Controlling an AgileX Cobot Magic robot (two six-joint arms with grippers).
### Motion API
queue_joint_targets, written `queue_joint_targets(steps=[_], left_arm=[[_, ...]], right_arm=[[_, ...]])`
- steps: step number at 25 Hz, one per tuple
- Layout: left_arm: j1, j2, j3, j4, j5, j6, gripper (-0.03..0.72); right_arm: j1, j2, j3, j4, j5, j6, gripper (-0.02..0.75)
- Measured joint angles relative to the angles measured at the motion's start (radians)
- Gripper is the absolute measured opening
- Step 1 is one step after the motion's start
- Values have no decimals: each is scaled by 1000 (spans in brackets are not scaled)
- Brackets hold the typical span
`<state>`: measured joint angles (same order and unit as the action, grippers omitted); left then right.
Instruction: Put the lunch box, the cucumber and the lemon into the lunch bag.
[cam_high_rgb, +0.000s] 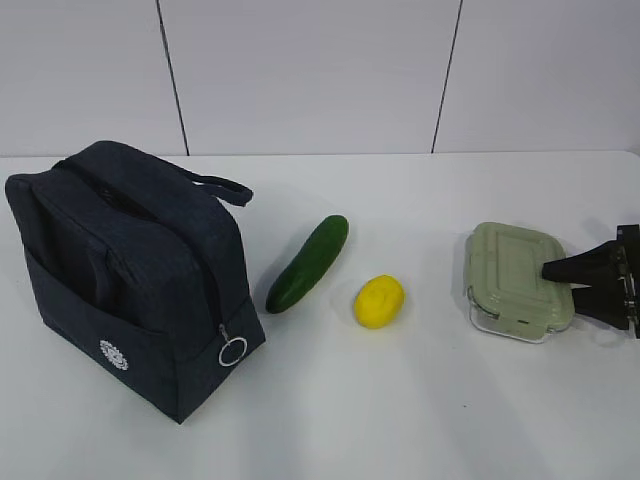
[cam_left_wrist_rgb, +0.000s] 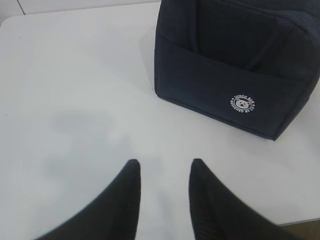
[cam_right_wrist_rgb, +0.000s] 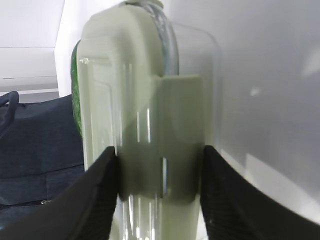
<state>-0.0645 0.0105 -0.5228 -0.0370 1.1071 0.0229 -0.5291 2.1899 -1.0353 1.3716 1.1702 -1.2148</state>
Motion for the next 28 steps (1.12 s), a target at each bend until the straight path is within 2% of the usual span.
queue_joint_targets(steps=[16,28], left_arm=[[0,0,0,0,1,0,241],[0,0,0,0,1,0,241]], right_arm=[[5,-89,0,-97,-50,144,365],[80,-149,0,-98,-51,195,365]])
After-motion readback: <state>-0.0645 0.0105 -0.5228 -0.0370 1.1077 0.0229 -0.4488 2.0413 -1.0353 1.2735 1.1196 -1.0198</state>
